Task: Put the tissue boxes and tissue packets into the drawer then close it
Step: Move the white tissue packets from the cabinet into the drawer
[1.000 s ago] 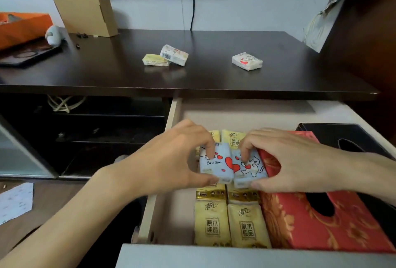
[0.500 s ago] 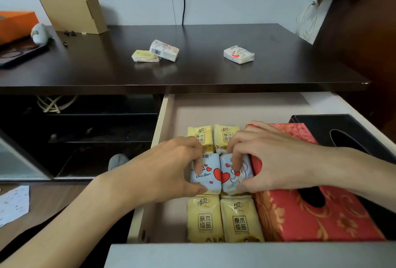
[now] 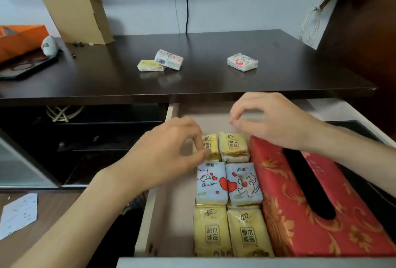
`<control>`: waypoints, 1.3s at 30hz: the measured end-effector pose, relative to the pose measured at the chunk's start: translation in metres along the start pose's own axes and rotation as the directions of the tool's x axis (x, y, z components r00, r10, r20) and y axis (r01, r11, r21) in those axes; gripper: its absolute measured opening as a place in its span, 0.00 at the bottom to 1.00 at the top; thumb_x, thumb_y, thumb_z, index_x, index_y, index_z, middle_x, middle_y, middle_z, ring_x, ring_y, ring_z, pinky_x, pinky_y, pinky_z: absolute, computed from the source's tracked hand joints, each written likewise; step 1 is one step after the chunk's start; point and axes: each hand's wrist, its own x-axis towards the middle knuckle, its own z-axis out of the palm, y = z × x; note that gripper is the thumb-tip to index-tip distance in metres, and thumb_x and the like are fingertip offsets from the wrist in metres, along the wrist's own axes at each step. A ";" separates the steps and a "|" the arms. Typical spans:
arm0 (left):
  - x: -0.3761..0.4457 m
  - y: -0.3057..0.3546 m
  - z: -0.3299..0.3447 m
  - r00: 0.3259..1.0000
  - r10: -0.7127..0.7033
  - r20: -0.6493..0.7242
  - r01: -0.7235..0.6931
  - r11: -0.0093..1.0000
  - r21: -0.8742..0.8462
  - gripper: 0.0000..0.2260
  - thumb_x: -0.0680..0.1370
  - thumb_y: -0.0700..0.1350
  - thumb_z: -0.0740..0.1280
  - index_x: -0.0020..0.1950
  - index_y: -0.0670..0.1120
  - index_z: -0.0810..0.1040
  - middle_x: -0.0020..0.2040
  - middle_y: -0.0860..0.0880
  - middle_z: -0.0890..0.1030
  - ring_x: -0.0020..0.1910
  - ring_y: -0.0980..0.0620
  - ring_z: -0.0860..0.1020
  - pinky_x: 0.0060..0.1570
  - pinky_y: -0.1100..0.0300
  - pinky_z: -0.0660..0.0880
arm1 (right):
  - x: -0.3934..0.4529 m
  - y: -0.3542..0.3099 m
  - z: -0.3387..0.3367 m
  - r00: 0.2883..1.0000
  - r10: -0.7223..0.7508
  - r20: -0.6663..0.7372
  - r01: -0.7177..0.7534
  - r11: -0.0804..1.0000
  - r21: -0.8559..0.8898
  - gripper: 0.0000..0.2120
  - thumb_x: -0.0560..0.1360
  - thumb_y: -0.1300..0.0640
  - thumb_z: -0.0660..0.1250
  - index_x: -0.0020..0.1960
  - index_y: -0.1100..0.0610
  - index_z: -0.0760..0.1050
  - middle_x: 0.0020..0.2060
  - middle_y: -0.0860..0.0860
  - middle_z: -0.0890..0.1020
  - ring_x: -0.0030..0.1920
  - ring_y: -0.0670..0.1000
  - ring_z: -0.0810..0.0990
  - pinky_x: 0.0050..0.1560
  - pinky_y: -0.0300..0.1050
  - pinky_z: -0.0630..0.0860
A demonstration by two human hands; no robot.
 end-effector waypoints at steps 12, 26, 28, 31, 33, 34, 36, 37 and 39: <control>0.135 -0.076 -0.036 0.907 -0.274 -0.319 0.293 0.956 0.014 0.27 0.78 0.48 0.65 0.77 0.47 0.66 0.79 0.43 0.60 0.78 0.42 0.57 0.74 0.46 0.60 | 0.131 0.082 -0.003 0.862 0.383 -0.331 -0.437 0.894 -0.102 0.26 0.76 0.57 0.68 0.74 0.58 0.72 0.72 0.58 0.71 0.74 0.62 0.66 0.69 0.57 0.71; 0.153 -0.049 -0.005 0.927 -0.221 -0.302 0.216 0.975 -0.049 0.11 0.77 0.55 0.66 0.51 0.48 0.78 0.54 0.51 0.79 0.51 0.50 0.77 0.45 0.58 0.69 | 0.130 0.093 0.006 0.917 0.248 -0.312 -0.279 0.958 -0.058 0.17 0.71 0.35 0.73 0.49 0.48 0.82 0.50 0.46 0.74 0.55 0.49 0.74 0.48 0.48 0.70; 0.150 -0.046 -0.007 0.919 -0.226 -0.322 0.202 0.973 -0.108 0.11 0.75 0.56 0.70 0.45 0.48 0.79 0.49 0.53 0.77 0.50 0.53 0.75 0.40 0.62 0.66 | 0.128 0.090 0.005 0.935 0.198 -0.295 -0.212 0.977 -0.014 0.12 0.74 0.40 0.74 0.47 0.49 0.84 0.50 0.46 0.75 0.57 0.49 0.72 0.50 0.46 0.68; 0.147 -0.046 -0.010 0.927 -0.229 -0.298 0.191 0.970 -0.152 0.13 0.72 0.55 0.75 0.47 0.49 0.79 0.50 0.53 0.77 0.49 0.54 0.74 0.38 0.67 0.65 | 0.123 0.089 0.002 0.963 0.166 -0.215 -0.149 0.985 0.092 0.05 0.75 0.50 0.75 0.44 0.50 0.83 0.62 0.45 0.76 0.67 0.47 0.65 0.64 0.44 0.63; 0.147 -0.045 -0.010 0.934 -0.259 -0.245 0.221 0.960 -0.172 0.20 0.70 0.53 0.77 0.56 0.49 0.76 0.55 0.51 0.77 0.52 0.53 0.75 0.43 0.64 0.69 | 0.122 0.089 -0.002 0.977 0.173 -0.124 -0.154 0.976 0.152 0.04 0.74 0.52 0.76 0.43 0.49 0.82 0.72 0.45 0.73 0.74 0.47 0.62 0.68 0.45 0.58; 0.148 -0.045 -0.011 0.932 -0.287 -0.221 0.245 0.949 -0.201 0.24 0.70 0.53 0.78 0.60 0.49 0.74 0.58 0.51 0.77 0.54 0.53 0.75 0.46 0.62 0.70 | 0.122 0.090 -0.003 0.981 0.175 -0.081 -0.159 0.973 0.168 0.05 0.73 0.51 0.76 0.44 0.49 0.81 0.74 0.46 0.72 0.76 0.48 0.63 0.70 0.47 0.59; 0.151 -0.045 -0.012 0.920 -0.333 -0.205 0.282 0.928 -0.242 0.30 0.70 0.52 0.78 0.67 0.48 0.70 0.58 0.52 0.78 0.55 0.52 0.75 0.49 0.60 0.70 | 0.122 0.088 -0.005 0.984 0.173 -0.028 -0.164 0.965 0.203 0.10 0.69 0.47 0.77 0.44 0.51 0.80 0.72 0.48 0.75 0.74 0.51 0.70 0.72 0.51 0.65; 0.152 -0.045 -0.013 0.916 -0.345 -0.207 0.291 0.924 -0.249 0.32 0.70 0.51 0.78 0.69 0.48 0.68 0.57 0.52 0.78 0.56 0.51 0.76 0.50 0.60 0.69 | 0.122 0.088 -0.005 0.984 0.175 -0.022 -0.166 0.961 0.222 0.12 0.67 0.45 0.77 0.44 0.51 0.80 0.69 0.48 0.78 0.71 0.52 0.74 0.72 0.52 0.68; 0.151 -0.047 -0.013 0.909 -0.356 -0.217 0.292 0.915 -0.277 0.37 0.70 0.49 0.79 0.74 0.48 0.65 0.57 0.51 0.77 0.58 0.50 0.76 0.51 0.60 0.70 | 0.123 0.088 -0.004 0.984 0.175 -0.031 -0.163 0.959 0.231 0.12 0.66 0.46 0.79 0.43 0.50 0.80 0.64 0.48 0.81 0.68 0.52 0.77 0.68 0.51 0.71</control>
